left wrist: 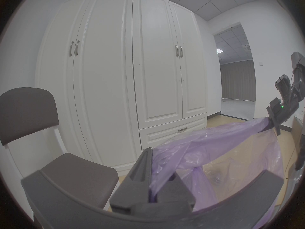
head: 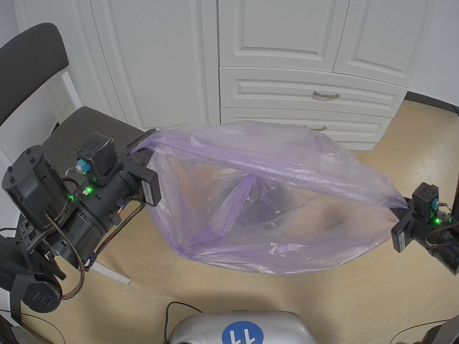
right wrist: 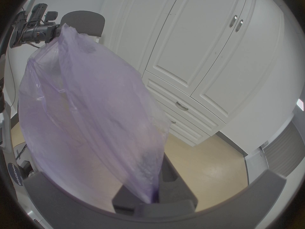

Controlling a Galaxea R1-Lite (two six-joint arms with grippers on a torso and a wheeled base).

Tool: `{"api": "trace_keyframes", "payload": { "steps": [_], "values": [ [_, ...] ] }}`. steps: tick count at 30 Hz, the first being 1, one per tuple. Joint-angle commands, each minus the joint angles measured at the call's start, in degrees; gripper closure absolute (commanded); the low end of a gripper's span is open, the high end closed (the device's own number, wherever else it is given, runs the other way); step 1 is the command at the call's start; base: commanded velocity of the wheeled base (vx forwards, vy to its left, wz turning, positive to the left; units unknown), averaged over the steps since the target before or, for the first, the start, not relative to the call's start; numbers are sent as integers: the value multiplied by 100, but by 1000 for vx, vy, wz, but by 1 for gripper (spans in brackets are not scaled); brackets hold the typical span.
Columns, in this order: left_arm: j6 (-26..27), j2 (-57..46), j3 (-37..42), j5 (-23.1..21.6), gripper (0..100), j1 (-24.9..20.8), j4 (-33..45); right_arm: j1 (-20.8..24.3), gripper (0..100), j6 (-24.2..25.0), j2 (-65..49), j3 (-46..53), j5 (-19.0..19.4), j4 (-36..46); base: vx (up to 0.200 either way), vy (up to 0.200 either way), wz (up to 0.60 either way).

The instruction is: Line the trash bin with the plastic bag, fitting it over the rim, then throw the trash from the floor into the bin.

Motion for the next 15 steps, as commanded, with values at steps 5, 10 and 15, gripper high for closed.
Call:
{"api": "trace_keyframes", "payload": {
  "steps": [5,10,15],
  "values": [
    [-85,150,-137,21,100,126,-11,-44,100,-8,45,3,-4,3,0,0,0],
    [-85,185,-120,-31,100,337,-19,-123,100,-34,10,38,-4,3,0,0,0],
    [-313,194,12,-1130,100,750,-19,-272,100,-228,-17,108,14,3,0,0,0]
  ]
}}
